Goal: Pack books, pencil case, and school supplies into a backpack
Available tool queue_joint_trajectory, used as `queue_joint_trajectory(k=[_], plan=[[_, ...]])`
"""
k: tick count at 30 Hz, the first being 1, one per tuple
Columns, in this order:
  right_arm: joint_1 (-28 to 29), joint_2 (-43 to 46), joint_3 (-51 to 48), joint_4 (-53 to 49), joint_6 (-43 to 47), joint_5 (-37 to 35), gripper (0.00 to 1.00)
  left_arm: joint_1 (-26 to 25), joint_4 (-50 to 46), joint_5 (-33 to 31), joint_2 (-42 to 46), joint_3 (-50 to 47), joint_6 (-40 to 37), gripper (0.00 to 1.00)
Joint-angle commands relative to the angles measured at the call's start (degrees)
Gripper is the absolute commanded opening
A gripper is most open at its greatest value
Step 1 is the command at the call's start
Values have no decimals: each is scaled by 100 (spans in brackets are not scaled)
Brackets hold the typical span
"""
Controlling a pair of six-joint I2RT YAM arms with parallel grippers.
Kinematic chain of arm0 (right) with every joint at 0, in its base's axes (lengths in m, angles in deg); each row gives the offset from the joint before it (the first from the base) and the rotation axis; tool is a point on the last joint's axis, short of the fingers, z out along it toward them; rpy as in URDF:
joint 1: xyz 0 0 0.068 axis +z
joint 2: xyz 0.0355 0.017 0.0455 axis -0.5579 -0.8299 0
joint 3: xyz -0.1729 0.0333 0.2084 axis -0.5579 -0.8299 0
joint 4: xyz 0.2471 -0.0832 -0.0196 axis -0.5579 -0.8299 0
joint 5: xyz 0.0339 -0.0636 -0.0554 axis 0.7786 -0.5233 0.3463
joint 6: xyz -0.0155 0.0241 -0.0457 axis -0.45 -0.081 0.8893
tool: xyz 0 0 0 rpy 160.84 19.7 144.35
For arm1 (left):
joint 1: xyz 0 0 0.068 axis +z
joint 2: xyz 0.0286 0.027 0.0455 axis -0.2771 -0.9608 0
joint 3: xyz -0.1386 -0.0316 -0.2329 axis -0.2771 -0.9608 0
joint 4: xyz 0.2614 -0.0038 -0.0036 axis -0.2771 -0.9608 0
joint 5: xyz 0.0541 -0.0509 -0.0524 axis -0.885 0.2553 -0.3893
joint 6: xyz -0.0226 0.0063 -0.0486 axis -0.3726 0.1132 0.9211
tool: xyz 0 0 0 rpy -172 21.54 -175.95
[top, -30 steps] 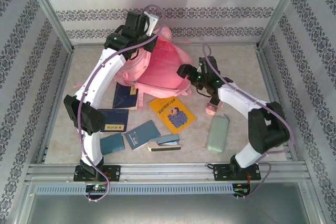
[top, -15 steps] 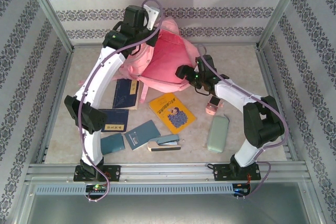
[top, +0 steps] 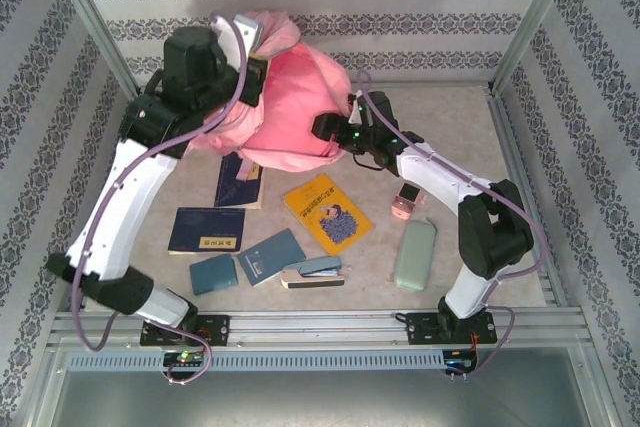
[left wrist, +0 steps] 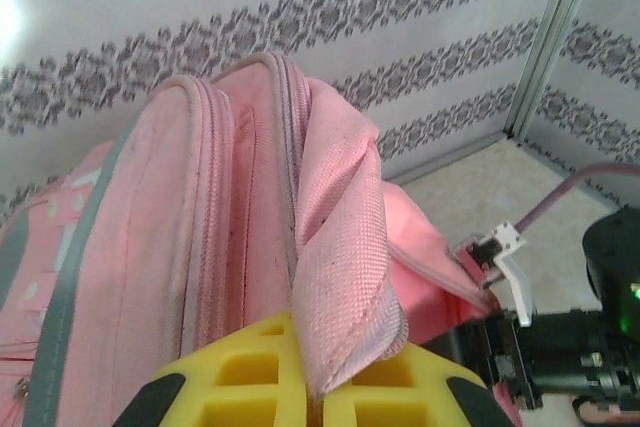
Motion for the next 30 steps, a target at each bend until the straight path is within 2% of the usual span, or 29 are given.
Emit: queue_joint_trajectory(k=[1, 3, 6, 11, 15, 19, 23, 30], plan=[[119, -116, -75, -378, 186, -94, 81, -70, 1151, -255, 696, -1224, 207, 0], [210, 25, -147, -687, 458, -256, 87, -4, 1251, -420, 1048, -2108, 398, 0], [261, 382, -323, -1051, 807, -556, 91, 135, 1294, -427, 1264, -2922, 775, 0], [267, 1171, -547, -1790, 1191, -1057, 93, 284, 1448, -229, 1069, -3403, 1549, 0], [230, 1722, -655, -2934, 966, -2557, 98, 355, 2000, 347, 1011, -3665, 2103, 0], [-78, 2045, -825, -3743, 557, -3414, 98, 388, 2085, 761, 860, -3618, 2345, 0], [-709, 2147, -1064, -4158, 47, -3388, 98, 412, 2173, 988, 868, -3643, 2457, 0], [-1231, 1283, -805, -4817, -410, -2781, 98, 464, 2105, 1275, 836, -3670, 2497, 0]])
